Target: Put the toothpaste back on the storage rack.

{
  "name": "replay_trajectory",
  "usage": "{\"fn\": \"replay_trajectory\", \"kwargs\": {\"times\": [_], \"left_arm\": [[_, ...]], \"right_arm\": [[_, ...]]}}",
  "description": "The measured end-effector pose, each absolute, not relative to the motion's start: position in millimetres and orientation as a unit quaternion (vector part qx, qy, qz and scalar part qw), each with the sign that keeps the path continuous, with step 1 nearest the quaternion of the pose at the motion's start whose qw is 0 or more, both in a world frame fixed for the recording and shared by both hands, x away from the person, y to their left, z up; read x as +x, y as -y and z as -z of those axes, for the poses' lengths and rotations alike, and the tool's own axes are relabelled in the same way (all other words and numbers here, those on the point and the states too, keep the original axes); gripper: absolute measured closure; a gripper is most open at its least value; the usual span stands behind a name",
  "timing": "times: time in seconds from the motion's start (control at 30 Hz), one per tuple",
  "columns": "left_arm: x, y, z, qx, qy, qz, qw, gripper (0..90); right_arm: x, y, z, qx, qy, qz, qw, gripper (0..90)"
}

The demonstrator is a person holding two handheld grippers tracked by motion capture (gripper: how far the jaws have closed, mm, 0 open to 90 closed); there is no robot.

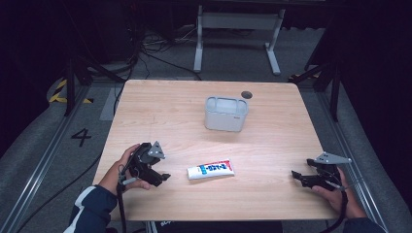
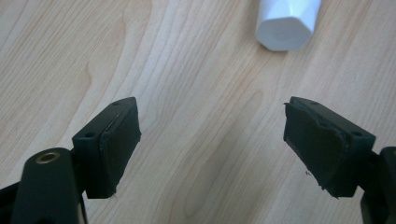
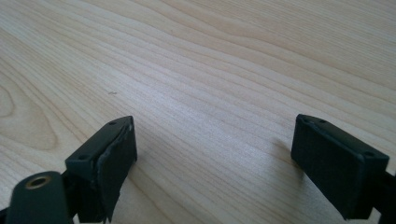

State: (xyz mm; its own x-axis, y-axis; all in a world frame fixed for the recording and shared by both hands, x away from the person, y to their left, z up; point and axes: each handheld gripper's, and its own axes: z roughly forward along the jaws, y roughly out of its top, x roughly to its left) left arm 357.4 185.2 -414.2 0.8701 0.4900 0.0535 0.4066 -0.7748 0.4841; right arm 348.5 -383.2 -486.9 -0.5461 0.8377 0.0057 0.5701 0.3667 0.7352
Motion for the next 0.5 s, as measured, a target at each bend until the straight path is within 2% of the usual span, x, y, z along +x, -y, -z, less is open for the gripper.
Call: {"fn": "replay_trajectory", "kwargs": {"times": [0.5], "left_arm": [[363.7, -157.6, 397.6, 0.947, -0.204, -0.082, 0.233, 19.2]], "right_arm": [[348.5, 383.3, 486.9, 0.437, -0.805, -0.354, 0.189, 14.3]]}}
